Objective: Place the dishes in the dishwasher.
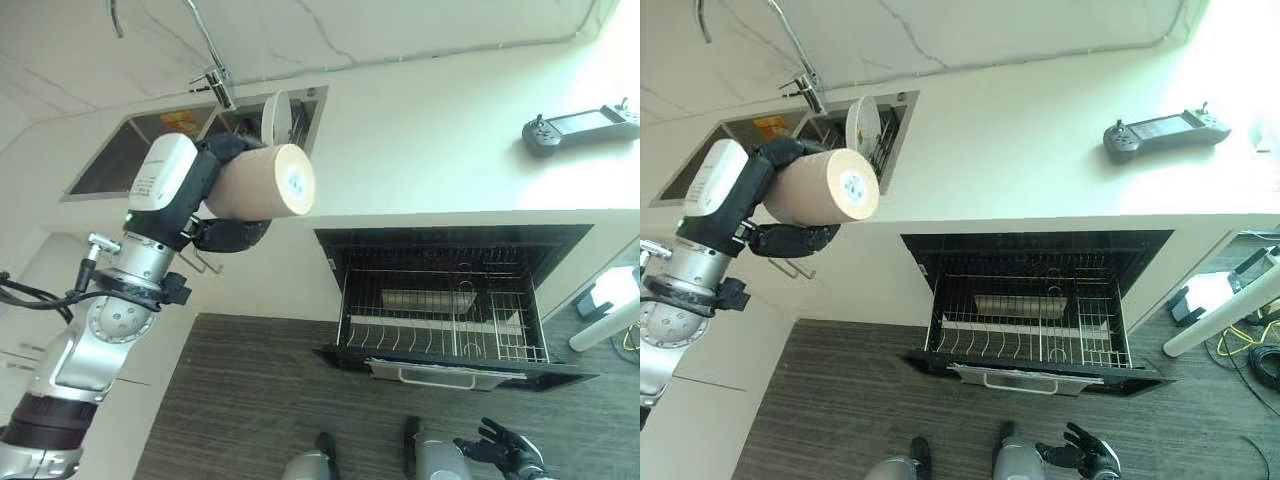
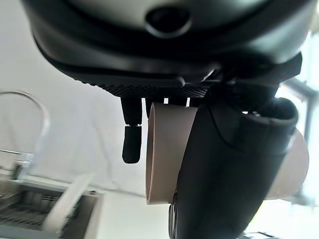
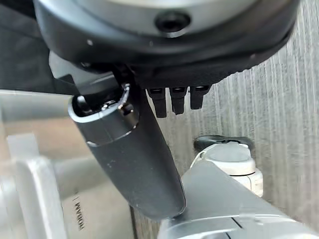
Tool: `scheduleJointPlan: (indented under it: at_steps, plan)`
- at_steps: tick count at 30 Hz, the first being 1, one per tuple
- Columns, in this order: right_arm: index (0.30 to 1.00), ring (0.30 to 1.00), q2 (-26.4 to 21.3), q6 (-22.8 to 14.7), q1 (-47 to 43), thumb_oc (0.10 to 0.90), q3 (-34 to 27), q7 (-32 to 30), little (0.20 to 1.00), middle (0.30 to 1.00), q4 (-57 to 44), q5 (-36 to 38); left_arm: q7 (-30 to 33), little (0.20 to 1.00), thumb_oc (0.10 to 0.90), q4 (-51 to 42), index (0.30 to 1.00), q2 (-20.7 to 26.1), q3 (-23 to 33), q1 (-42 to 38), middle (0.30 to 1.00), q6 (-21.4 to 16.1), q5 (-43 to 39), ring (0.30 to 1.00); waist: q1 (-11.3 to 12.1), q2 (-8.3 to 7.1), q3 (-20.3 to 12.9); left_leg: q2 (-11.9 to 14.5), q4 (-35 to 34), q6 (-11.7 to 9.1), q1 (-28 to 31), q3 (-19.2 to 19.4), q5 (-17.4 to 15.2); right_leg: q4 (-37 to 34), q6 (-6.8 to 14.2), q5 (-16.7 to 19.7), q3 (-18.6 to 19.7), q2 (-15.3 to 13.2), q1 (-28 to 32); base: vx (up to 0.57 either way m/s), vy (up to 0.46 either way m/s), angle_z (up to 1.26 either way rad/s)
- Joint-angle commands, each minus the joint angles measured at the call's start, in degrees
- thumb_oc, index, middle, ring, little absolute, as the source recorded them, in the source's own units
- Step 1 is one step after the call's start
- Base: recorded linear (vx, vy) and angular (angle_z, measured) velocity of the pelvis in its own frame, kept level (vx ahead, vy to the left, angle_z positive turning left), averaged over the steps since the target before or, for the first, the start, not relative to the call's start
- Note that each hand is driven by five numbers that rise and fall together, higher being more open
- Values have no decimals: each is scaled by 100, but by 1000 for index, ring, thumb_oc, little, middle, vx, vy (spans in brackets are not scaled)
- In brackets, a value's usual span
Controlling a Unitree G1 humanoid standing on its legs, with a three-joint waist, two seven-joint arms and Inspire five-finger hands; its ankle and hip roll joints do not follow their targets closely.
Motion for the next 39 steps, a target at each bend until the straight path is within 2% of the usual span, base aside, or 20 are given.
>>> scheduleJointPlan:
  at_steps: [1,9,14,19,23,27,30,33,35,37,39]
  plan:
    - [900,900,-29,-188,-281,800,22,-89,900,900,-148,-7,478,300,400,-156,300,-95,695,-513,300,-91,69,300,2,-188,46,22,763,125,-329,-100,-677,-481,546,-635,31,-467,768,24,21,-13]
    - [900,900,39,-45,-251,800,-39,-265,900,900,-84,-19,426,300,400,-349,300,-497,373,-637,300,-5,251,300,-35,-270,28,19,763,131,-295,-26,-708,-481,553,-651,19,-466,796,-8,-4,0]
    - [900,900,123,-51,-187,800,-117,-471,900,900,-177,388,339,300,400,-397,300,-647,172,-710,300,-110,-15,300,-100,-350,-14,26,763,161,-225,81,-791,-481,603,-641,53,-470,799,-56,-5,-6]
    - [900,900,212,-299,107,800,-321,-700,900,900,-720,826,348,300,400,-351,300,-809,-100,-775,300,-299,-202,300,-318,-501,-57,77,763,233,-4,412,-995,-481,757,-588,130,-529,786,-62,52,-19]
    - [900,900,300,-568,392,800,-386,-891,900,900,-1647,933,395,300,400,-241,300,-899,-364,-923,300,-429,-453,300,-573,-633,-52,51,763,351,233,717,-1167,-481,883,-467,340,-577,714,-47,67,-49]
    - [900,900,356,-788,569,800,-414,-1116,900,900,-2430,879,398,300,400,-100,300,-1011,-540,-1050,300,-605,-716,300,-731,-739,-47,-18,763,477,405,923,-1295,-481,975,-366,529,-612,646,-40,50,-48]
    - [900,900,358,-1042,703,800,-447,-1381,900,900,-3213,592,476,300,400,54,300,-1094,-723,-1194,300,-638,-923,300,-892,-797,-55,-74,763,568,512,1069,-1415,-481,1060,-281,708,-621,553,-53,63,-50]
    - [900,900,413,-1374,936,800,-554,-1918,900,900,-4453,181,506,300,400,322,300,-1335,-908,-1368,300,-672,-1487,300,-1168,-858,-77,-143,763,683,679,1273,-1557,-481,1140,-177,988,-588,439,-29,88,-68]
    - [900,900,396,-1501,1106,800,-653,-2149,900,900,-5192,-141,611,300,400,442,300,-1521,-976,-1377,300,-615,-1707,300,-1332,-841,-95,-179,763,724,837,1299,-1776,-481,1214,-233,1092,-566,457,49,98,-47]
    - [900,900,323,-1562,1224,800,-739,-2315,900,900,-5722,-315,701,300,400,553,300,-1685,-990,-1367,300,-621,-1892,300,-1439,-851,-111,-202,763,758,900,1377,-1837,-481,1232,-203,1175,-548,403,-24,64,-47]
    - [900,900,188,-1783,1332,800,-842,-2615,900,900,-6318,-766,802,300,400,644,300,-1963,-958,-1276,300,-667,-2136,300,-1526,-849,-136,-224,763,796,960,1458,-1904,-481,1235,-187,1250,-520,359,-15,52,-41]
